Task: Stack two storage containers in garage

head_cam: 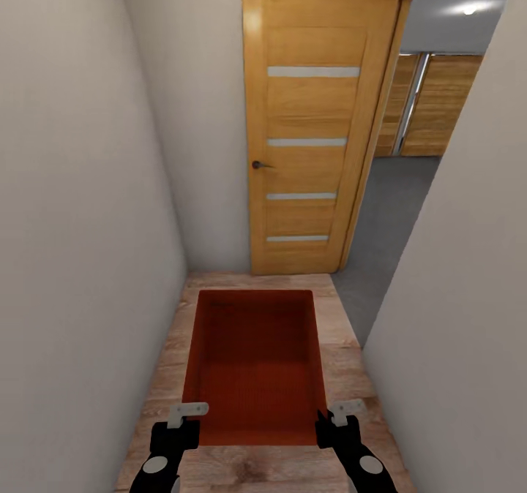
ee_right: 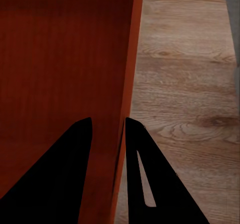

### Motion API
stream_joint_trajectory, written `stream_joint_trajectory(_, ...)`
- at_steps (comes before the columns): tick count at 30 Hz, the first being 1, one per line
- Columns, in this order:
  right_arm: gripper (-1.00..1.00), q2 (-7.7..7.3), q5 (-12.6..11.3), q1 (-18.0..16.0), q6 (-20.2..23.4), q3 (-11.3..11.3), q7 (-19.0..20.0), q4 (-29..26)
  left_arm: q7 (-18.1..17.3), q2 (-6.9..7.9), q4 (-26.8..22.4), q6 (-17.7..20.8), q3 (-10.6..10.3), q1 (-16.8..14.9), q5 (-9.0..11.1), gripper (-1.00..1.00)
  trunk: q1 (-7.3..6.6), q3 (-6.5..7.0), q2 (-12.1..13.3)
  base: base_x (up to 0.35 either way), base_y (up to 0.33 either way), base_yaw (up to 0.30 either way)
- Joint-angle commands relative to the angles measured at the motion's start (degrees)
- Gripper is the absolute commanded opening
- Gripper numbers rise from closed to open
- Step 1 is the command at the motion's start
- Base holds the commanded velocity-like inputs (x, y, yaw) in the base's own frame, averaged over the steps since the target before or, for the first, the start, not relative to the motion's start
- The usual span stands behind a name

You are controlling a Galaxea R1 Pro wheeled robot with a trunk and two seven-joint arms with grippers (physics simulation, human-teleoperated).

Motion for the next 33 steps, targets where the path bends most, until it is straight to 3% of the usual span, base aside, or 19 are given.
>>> stream_joint_trajectory(1, -1.00, -0.02, 0.4, 0.0, 0.4, -0.1, 0.3, -0.2, 0.5, 0.02, -0.2, 0.4, 1.3, -0.1, -0.5, -1.00, 0.07, -0.11, -0.1, 0.323, 0.077, 0.000)
stream_joint_trajectory(33, -1.00, -0.02, 0.4, 0.0, 0.4, -0.1, 0.3, -0.2, 0.5, 0.09, -0.2, 0.4, 1.3, -0.1, -0.6, -1.00, 0.07, -0.11, -0.1, 0.323, 0.004, 0.000)
